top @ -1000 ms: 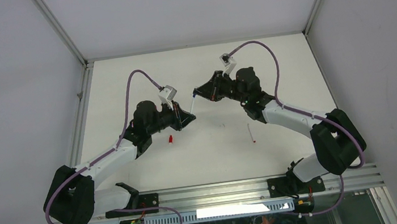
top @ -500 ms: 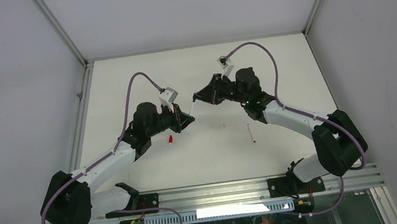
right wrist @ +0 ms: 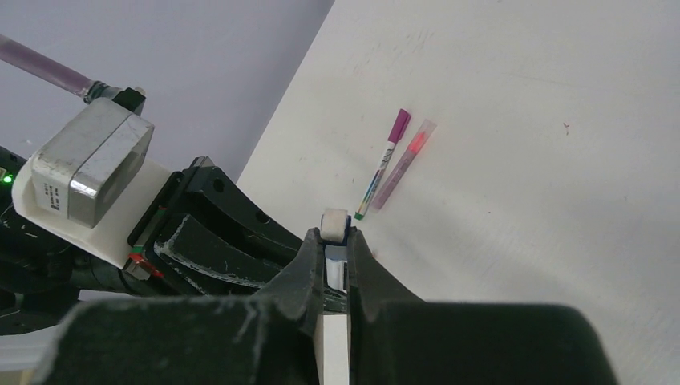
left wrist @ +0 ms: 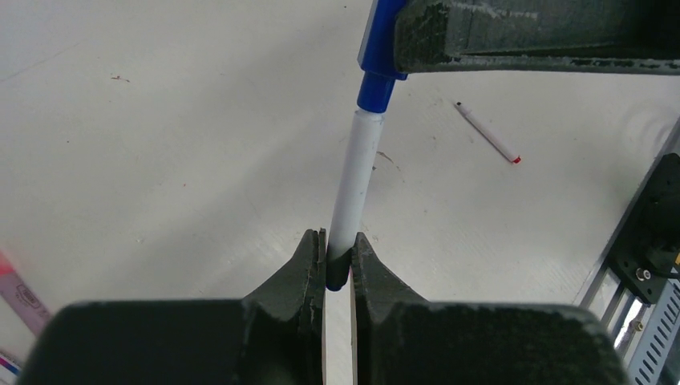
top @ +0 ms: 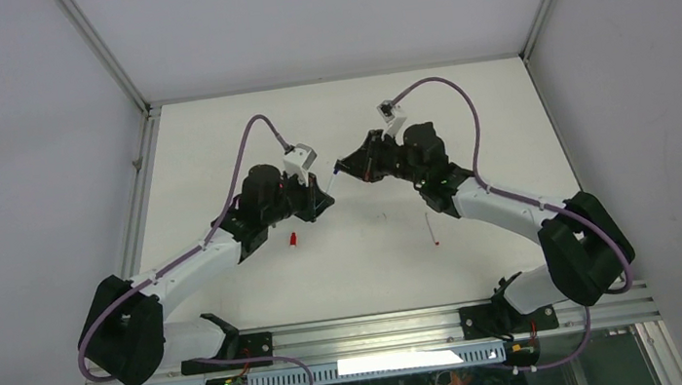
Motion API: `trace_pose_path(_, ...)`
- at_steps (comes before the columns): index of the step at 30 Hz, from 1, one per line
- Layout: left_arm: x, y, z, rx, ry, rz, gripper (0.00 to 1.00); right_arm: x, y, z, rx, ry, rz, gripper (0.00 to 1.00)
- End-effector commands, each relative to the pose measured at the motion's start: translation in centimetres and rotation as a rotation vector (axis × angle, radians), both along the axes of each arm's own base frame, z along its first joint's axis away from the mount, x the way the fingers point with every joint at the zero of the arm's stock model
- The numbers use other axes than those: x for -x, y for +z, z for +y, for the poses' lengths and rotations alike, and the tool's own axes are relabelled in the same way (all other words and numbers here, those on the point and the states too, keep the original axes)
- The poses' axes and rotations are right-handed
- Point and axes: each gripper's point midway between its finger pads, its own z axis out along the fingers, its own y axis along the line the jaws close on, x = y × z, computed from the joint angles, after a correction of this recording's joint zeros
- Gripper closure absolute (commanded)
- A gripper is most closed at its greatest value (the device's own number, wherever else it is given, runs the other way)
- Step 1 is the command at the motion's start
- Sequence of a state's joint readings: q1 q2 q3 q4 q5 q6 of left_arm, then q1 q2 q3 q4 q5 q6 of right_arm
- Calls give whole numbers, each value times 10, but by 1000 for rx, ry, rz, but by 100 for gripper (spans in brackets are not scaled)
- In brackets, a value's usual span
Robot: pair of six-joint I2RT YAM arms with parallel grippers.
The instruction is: Insert the pens into the pen caps
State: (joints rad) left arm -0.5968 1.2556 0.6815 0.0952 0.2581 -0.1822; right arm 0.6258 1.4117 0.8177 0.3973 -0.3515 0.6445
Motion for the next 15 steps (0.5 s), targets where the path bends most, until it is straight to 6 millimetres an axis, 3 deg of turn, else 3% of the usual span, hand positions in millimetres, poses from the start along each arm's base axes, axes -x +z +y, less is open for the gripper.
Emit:
trace_pose_path(1, -63, 81, 10, 90, 201, -239, 100, 54, -30, 15, 75, 156, 100, 100)
trace_pose_path(15, -61, 96, 19, -7, 166, -339, 100, 73, -63, 25, 235, 259, 175, 100)
